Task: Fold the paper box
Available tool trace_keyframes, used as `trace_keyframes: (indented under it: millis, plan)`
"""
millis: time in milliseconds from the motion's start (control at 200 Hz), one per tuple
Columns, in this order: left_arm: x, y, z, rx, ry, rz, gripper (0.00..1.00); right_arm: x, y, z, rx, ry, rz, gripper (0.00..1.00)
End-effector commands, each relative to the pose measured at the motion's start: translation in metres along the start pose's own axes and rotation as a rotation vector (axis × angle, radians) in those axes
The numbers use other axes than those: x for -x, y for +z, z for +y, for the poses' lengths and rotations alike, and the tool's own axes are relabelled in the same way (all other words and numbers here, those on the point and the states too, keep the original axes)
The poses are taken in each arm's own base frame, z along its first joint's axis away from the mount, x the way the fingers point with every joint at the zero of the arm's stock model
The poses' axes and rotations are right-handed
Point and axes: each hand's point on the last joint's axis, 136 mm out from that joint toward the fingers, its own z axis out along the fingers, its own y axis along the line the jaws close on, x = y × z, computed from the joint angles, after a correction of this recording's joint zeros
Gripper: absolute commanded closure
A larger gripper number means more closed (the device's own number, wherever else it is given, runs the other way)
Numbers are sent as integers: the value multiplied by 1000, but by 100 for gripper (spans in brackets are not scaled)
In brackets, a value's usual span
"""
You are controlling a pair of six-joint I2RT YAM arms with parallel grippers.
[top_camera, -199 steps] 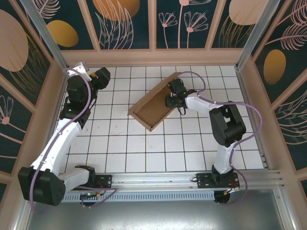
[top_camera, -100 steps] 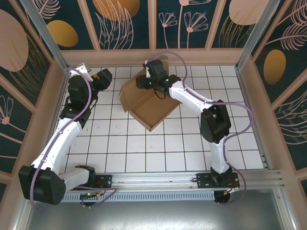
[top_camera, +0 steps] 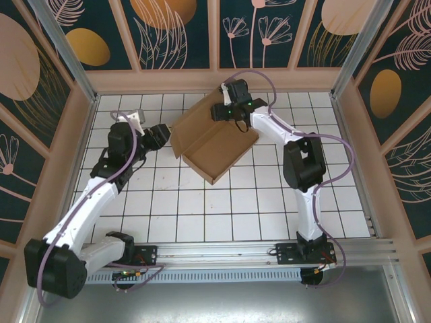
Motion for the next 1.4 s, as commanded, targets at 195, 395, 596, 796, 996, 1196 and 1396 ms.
trace_keyframes:
  millis: [195, 395, 596, 796, 996, 1196, 1396]
  plan:
    - [-52, 18, -52, -106, 147, 170, 68, 16, 3, 1, 44, 21, -24, 39]
    - [-72, 53, -39, -44, 155, 219, 78, 15, -3, -28, -23, 65, -43, 39]
    - [-48, 79, -20, 102, 181, 139, 74, -3, -24, -105, -249, 163, -89, 39]
    - [-27, 98, 4, 163, 127, 118, 73, -34, -28, -163, -398, 235, -76, 38]
    - [-16, 115, 15, 194, 142, 122, 72, -66, -5, -149, -310, 213, 54, 39]
    - [-23, 126, 22, 193, 142, 154, 71, -92, -16, -119, -226, 240, 76, 47]
    - [-22, 126, 25, 186, 142, 150, 71, -134, -39, -80, -167, 253, 114, 58]
